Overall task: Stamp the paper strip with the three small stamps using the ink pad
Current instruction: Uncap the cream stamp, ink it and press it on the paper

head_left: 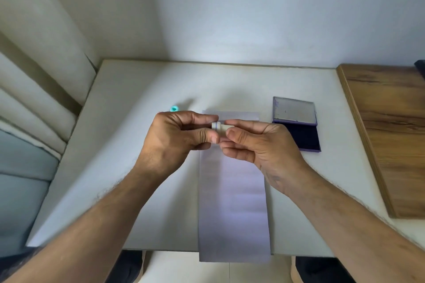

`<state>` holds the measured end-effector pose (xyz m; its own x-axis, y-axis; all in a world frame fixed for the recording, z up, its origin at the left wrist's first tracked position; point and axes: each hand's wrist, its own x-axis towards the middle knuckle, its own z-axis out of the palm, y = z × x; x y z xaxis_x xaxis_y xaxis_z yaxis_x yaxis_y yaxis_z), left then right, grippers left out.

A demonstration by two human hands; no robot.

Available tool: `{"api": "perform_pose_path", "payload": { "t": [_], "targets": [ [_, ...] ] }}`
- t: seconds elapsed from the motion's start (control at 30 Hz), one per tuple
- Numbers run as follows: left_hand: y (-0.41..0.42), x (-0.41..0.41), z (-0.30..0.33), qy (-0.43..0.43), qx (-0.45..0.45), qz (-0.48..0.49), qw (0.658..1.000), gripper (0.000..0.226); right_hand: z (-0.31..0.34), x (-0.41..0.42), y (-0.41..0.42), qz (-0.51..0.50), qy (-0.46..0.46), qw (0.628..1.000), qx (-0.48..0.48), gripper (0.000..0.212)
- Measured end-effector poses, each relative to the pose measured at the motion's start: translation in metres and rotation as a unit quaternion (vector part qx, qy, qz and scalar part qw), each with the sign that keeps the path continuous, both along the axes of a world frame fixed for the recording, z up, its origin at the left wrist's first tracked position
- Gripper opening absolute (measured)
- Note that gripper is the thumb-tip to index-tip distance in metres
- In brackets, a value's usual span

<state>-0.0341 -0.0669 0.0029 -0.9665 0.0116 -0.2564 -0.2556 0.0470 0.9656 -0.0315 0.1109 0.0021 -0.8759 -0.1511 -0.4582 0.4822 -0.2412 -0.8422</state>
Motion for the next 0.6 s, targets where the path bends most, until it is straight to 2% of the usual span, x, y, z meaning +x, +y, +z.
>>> {"api": "perform_pose_path", "payload": {
  "t": [0.17,0.23,0.3,0.37,0.5,0.6],
  "targets": [
    [-0.017,0.002,-0.01,-0.024,-0.023,-0.004,0.999,0.029,-0.003,0.002,-0.006,-0.007,0.047,0.999,0.021,0.023],
    [-0.023,0.005,-0.015,-0.025,-0.107,-0.038,0.993,0.03,-0.004,0.001,-0.006,-0.019,0.041,0.999,0.022,0.021],
    [-0.025,0.011,-0.02,-0.019,-0.23,-0.061,0.971,0.027,-0.005,0.001,-0.004,-0.029,0.032,0.999,0.03,0.02],
    [-0.027,0.017,-0.023,-0.007,-0.313,-0.061,0.948,0.026,-0.007,0.0,-0.004,-0.033,0.028,0.998,0.037,0.02],
    [-0.03,0.021,-0.026,0.009,-0.387,-0.05,0.921,0.025,-0.009,0.001,-0.006,-0.029,0.029,0.998,0.05,0.019],
    [-0.029,0.022,-0.026,0.031,-0.407,-0.029,0.912,0.021,-0.011,0.001,-0.007,-0.027,0.031,0.998,0.053,0.019]
  ]
}}
